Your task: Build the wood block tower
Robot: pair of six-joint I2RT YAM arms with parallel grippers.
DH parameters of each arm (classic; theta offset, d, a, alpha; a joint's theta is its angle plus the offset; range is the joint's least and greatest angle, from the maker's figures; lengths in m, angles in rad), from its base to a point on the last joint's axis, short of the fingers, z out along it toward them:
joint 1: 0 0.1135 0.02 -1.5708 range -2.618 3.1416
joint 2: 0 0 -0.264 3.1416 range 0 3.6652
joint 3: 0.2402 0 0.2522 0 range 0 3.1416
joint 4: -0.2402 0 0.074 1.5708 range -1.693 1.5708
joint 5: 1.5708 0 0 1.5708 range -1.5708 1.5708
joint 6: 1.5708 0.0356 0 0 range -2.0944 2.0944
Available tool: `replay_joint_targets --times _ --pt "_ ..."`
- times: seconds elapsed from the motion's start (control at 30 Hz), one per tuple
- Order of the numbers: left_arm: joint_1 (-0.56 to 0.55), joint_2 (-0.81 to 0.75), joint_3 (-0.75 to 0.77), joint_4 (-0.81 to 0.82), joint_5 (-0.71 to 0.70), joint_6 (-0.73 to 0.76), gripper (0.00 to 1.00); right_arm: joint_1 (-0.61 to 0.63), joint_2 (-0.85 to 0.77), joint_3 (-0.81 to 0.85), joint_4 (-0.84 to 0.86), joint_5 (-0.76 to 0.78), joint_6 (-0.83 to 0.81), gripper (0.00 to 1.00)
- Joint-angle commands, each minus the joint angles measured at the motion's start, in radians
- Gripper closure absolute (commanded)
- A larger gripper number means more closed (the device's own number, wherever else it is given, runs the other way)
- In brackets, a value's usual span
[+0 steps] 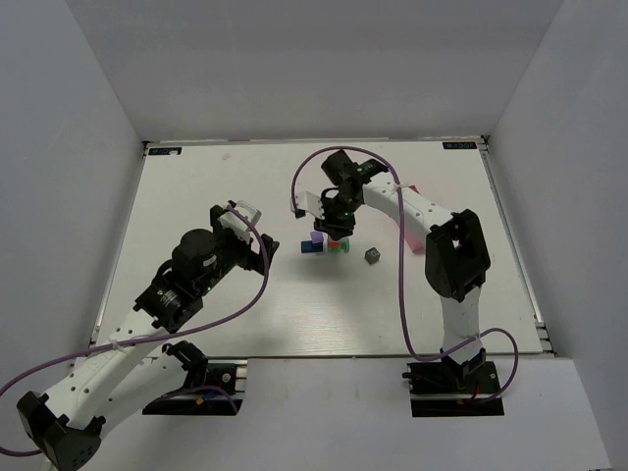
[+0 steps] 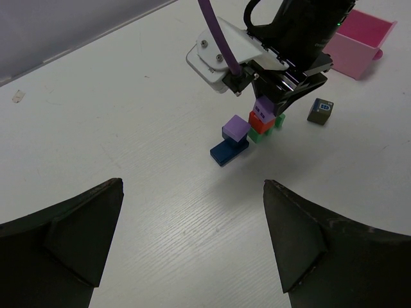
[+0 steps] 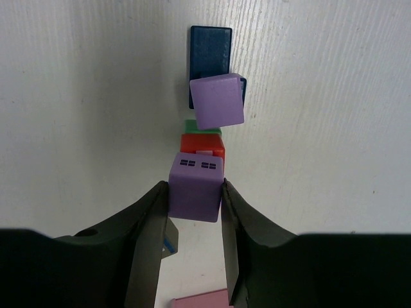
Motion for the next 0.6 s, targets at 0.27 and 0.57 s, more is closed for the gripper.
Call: replay_joint_targets --times 0.27,0.57 --pt "0.002 -0.015 -0.002 0.010 0.019 0.007 0.00 0.006 0.011 0.046 -0.007 0.000 -0.019 0.80" --pt "0.002 -0.015 -0.002 0.010 0.019 0.007 0.00 0.009 0.011 0.043 -0.010 0.003 -0.025 0.76"
